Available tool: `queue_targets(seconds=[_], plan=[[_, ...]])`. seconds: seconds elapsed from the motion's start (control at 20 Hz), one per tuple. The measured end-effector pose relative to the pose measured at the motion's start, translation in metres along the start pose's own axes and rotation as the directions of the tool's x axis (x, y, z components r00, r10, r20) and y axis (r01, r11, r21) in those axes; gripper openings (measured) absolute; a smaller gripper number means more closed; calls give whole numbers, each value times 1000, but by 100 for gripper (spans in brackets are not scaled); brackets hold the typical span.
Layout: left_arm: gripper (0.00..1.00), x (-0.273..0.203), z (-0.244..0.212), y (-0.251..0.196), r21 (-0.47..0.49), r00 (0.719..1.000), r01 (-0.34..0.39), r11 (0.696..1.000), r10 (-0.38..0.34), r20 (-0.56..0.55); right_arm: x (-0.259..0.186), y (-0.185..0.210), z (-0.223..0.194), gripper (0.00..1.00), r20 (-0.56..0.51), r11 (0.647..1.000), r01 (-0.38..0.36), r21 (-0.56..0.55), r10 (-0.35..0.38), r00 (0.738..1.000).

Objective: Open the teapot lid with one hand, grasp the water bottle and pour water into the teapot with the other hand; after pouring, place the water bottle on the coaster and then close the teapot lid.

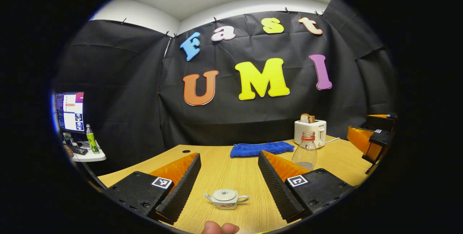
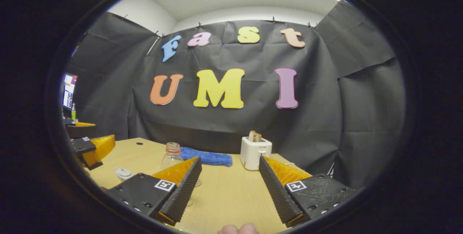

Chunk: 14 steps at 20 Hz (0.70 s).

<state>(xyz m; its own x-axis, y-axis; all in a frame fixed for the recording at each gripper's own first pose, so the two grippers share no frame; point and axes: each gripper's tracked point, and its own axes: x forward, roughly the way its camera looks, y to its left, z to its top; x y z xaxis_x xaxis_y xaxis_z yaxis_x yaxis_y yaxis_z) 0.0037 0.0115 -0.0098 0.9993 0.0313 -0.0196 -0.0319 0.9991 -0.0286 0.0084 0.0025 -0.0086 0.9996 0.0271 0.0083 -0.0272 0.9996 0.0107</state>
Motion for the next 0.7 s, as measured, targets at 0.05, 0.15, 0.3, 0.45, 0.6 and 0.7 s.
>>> queue_targets(seconds=[0.05, 0.15, 0.3, 0.45, 0.6, 0.7], plan=[[99, -1, -1, 2, -4, 1000, 1, 1000, -1, -2, 1, -1, 1, 97, 5, 1000, 0, 0, 0, 1000], [99, -1, -7, 6, 2, 1000, 1, 1000, -1, -23, 2, -1, -1, 97, 11, 1000, -2, 7, 2, 1000], [99, -7, -14, 21, 11, 999, -23, 1000, 23, -38, 6, 2, -15, 97, -16, 1000, -19, 19, 20, 1000], [99, -9, -35, 23, 21, 997, -13, 1000, 15, -81, 10, 3, -29, 97, -49, 999, -36, 25, 37, 998], [99, -8, -71, 16, 63, 983, 26, 998, -15, -181, 11, 1, -38, 95, -63, 999, -42, -1, 42, 997], [99, -7, -92, 6, 58, 968, 68, 996, -52, -245, 13, -1, -43, 95, -69, 999, -40, -13, 39, 997]])
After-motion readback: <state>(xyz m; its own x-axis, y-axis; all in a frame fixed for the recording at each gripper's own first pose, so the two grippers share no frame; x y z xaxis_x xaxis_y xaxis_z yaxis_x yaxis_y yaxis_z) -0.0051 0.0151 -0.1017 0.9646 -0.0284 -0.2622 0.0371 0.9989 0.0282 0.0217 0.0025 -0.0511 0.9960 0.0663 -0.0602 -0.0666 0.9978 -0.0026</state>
